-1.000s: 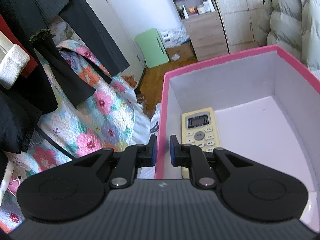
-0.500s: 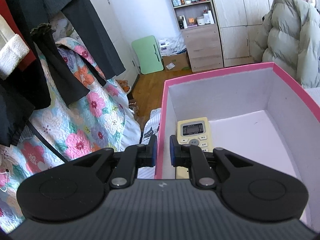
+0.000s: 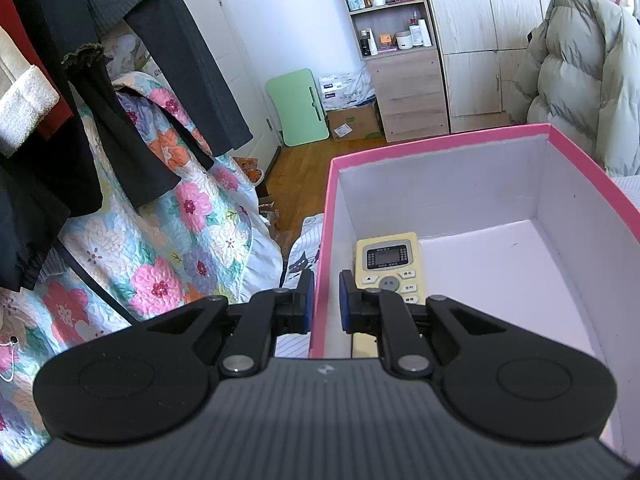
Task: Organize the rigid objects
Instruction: 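Move the right tool back and grasp the cream remote with pink buttons, then lift the cream remote into the pink box and open the right gripper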
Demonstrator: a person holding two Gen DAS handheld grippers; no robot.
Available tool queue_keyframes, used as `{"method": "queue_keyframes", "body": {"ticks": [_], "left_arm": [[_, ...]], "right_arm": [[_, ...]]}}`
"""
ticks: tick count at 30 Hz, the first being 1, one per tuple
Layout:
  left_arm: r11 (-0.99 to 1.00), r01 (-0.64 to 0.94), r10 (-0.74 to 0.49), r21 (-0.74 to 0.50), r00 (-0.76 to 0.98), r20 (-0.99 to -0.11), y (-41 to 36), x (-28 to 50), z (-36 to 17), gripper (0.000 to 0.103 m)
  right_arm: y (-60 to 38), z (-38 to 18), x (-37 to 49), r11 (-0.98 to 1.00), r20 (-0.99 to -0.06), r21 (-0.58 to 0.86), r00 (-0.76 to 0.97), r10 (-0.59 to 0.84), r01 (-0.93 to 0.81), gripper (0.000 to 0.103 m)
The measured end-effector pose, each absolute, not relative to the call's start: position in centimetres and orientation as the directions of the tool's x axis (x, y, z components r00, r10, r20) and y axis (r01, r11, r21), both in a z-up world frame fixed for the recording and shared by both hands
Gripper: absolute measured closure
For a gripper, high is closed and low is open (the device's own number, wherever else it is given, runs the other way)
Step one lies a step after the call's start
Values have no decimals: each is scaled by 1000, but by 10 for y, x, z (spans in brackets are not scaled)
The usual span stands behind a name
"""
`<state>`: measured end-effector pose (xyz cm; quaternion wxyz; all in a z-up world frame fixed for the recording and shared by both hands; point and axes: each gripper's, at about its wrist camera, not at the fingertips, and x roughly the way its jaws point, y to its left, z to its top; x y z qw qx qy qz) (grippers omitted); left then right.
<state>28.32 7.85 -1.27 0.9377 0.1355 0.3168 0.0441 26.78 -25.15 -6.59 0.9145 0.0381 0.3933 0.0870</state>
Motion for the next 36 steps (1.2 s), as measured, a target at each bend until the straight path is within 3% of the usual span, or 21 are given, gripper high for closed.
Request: {"method": "queue_keyframes", "body": {"ticks": [11,22,30,36], "left_arm": [[954,3,182,299,788,-588,77,285,-15,91],[951,2,188,308,788,-587,76,286,-15,91],[952,-9,195,307,790,-581,76,285,-15,91],[954,-19,196,300,797,-572,76,283,-13,91]], "right_arm": [[-243,-46,234,985,-647,107,742,173,-137,45],[-217,16,202,967,-496,97,831,251,-234,45],[-180,81,199,893,-367,162,814,450,-420,45],[-134,94,239,834,-414,236,725,550,-498,45]]}}
